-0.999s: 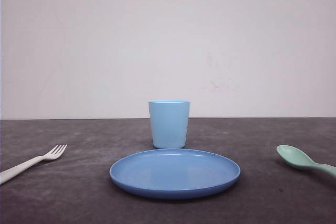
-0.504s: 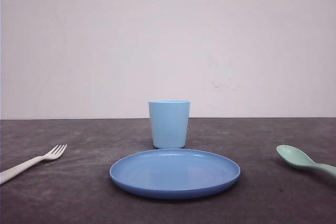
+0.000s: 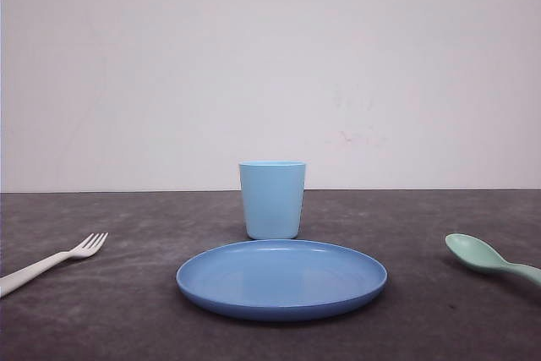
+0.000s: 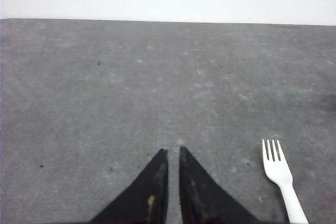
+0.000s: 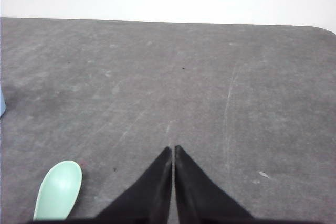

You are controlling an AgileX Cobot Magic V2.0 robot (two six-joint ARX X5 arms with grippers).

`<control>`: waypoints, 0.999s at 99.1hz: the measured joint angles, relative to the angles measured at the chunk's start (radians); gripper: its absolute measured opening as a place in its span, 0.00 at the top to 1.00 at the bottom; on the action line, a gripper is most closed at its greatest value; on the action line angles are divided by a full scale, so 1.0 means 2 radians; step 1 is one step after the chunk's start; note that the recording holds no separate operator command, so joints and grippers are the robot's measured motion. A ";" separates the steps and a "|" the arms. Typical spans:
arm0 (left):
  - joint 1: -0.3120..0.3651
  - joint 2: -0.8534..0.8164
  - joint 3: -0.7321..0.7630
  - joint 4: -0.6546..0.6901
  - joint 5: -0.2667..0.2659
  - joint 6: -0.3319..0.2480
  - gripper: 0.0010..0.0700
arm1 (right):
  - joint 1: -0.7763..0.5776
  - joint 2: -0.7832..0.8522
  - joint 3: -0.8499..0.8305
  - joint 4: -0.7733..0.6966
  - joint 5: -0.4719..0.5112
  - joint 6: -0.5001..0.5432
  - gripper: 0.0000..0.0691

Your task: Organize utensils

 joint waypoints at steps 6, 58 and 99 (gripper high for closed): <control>0.000 0.000 0.000 0.000 0.000 0.000 1.00 | 0.000 0.000 0.000 0.000 -0.001 0.001 0.99; 0.000 0.001 0.050 0.063 0.025 -0.093 1.00 | 0.000 0.006 0.076 0.005 -0.029 0.112 0.99; 0.000 0.087 0.276 -0.086 0.043 -0.097 1.00 | 0.000 0.142 0.355 -0.181 -0.036 0.091 0.99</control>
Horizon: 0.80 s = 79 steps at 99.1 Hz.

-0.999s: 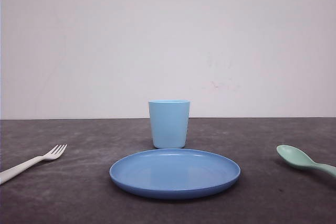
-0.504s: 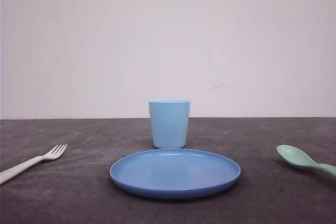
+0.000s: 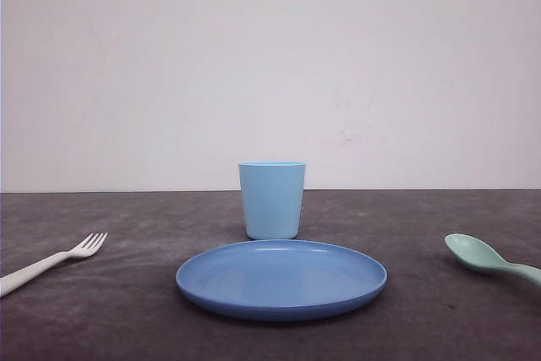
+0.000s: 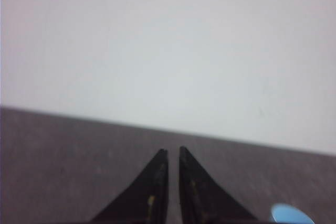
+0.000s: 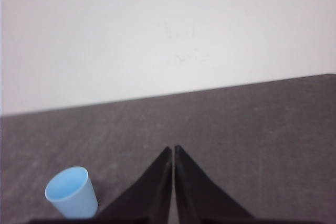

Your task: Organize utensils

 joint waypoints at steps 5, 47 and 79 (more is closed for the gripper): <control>0.000 0.023 0.029 -0.029 0.001 0.006 1.00 | 0.000 0.023 0.027 -0.022 0.000 -0.010 0.99; 0.000 0.221 0.144 -0.158 0.032 0.062 1.00 | 0.000 0.194 0.089 -0.115 -0.001 -0.068 0.99; 0.000 0.318 0.143 -0.200 0.033 0.074 1.00 | 0.000 0.279 0.089 -0.148 0.024 -0.078 0.99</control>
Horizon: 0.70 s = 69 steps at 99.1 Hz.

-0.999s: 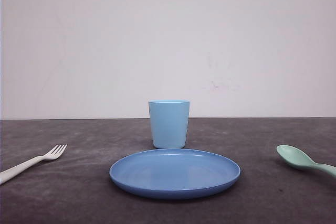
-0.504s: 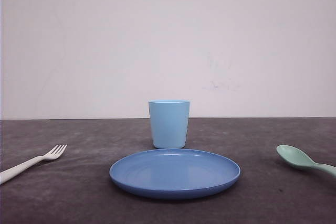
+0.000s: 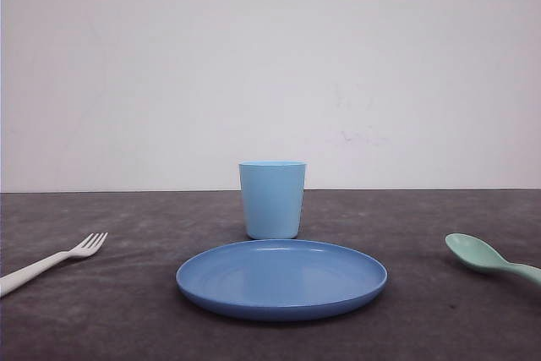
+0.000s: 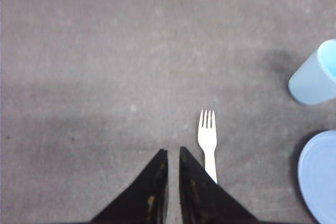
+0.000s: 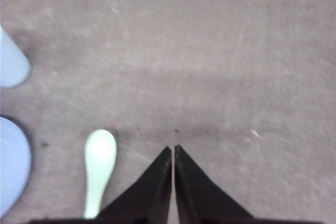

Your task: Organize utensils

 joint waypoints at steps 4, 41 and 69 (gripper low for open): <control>0.000 0.005 0.000 0.000 0.000 0.001 1.00 | 0.000 0.006 0.000 -0.004 0.000 0.000 0.99; 0.000 0.005 0.000 -0.001 0.000 0.003 0.90 | 0.000 0.013 0.000 -0.014 0.000 0.000 0.58; 0.000 0.005 0.000 -0.013 0.004 0.006 0.33 | 0.000 0.013 0.000 -0.015 0.000 0.000 0.08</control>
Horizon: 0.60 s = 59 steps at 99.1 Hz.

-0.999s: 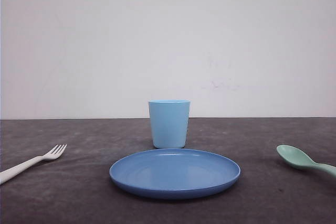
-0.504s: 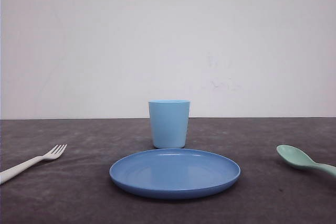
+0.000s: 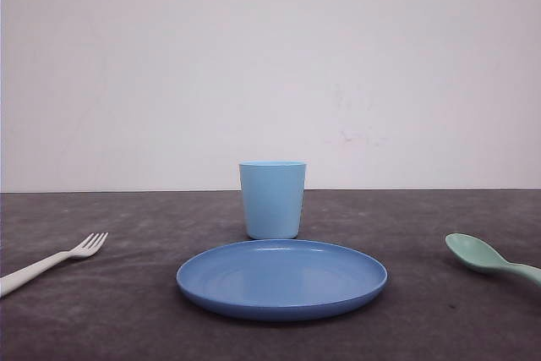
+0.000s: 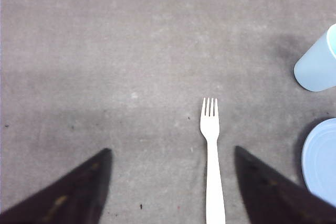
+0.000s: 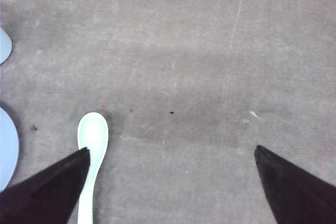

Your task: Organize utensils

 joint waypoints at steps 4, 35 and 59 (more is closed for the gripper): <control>0.000 0.000 0.000 0.000 0.005 -0.001 0.32 | 0.000 0.000 0.000 0.000 0.000 0.000 0.07; -0.049 0.038 0.000 0.000 0.016 -0.016 0.32 | 0.000 0.000 0.000 -0.001 0.000 0.000 0.07; -0.108 0.119 0.000 0.004 -0.017 -0.023 0.33 | 0.000 0.000 0.000 -0.008 0.000 0.000 0.07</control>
